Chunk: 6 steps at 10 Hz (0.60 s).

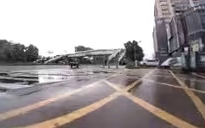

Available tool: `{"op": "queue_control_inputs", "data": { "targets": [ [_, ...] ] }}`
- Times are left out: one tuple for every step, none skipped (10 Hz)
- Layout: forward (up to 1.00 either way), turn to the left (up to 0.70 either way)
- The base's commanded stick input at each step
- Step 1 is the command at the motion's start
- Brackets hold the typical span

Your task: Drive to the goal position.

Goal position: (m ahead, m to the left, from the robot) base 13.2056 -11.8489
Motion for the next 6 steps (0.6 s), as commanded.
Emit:
{"op": "queue_control_inputs", "data": {
  "targets": [
    [0.70,0.00],
    [0.70,0.00],
    [0.70,0.00],
    [0.70,0.00],
    [0.70,0.00],
    [0.70,0.00]
  ]
}}
